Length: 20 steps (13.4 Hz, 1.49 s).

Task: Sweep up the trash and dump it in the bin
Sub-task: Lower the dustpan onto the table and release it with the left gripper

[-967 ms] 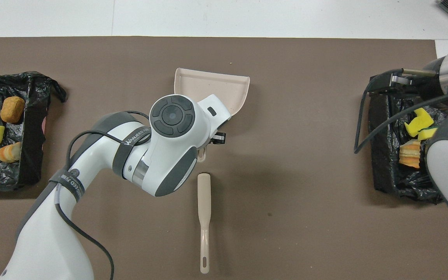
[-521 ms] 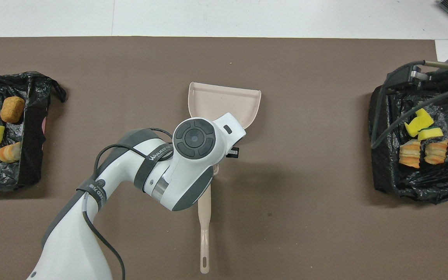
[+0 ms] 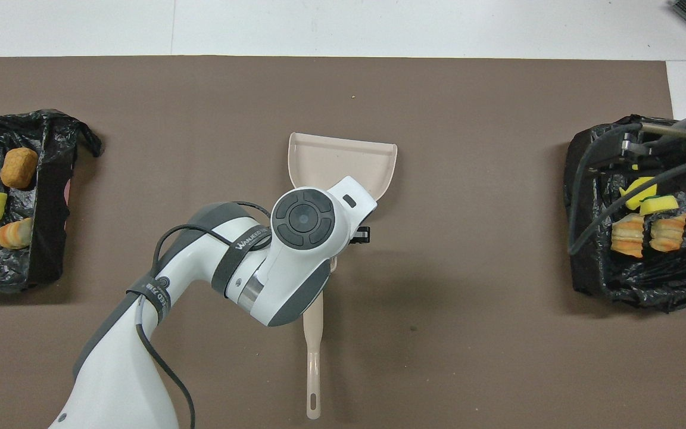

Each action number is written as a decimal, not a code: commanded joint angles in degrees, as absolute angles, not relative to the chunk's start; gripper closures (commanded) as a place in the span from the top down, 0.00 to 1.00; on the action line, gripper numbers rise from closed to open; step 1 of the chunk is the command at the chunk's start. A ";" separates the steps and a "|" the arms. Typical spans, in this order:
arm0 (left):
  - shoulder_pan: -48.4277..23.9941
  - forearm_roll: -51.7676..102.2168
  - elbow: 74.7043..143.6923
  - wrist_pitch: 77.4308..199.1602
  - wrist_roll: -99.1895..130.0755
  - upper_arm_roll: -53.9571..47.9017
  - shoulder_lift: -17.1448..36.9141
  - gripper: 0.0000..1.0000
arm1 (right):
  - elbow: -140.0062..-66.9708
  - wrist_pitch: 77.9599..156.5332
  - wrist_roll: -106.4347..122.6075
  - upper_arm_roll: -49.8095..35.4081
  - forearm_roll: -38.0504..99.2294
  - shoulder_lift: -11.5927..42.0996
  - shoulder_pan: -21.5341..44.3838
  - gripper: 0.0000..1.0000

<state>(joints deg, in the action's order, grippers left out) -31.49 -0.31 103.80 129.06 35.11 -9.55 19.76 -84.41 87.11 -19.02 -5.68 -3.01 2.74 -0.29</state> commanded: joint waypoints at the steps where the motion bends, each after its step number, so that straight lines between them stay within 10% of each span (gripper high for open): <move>1: -32.17 0.53 105.21 129.47 35.60 -8.17 17.85 1.00 | -88.24 84.22 -14.26 -5.62 -1.76 -0.70 -0.44 1.00; 20: 1.22 -0.18 101.88 102.22 3.78 -7.47 0.35 1.00 | -88.42 85.52 -13.45 -5.19 -0.79 -0.97 -0.97 1.00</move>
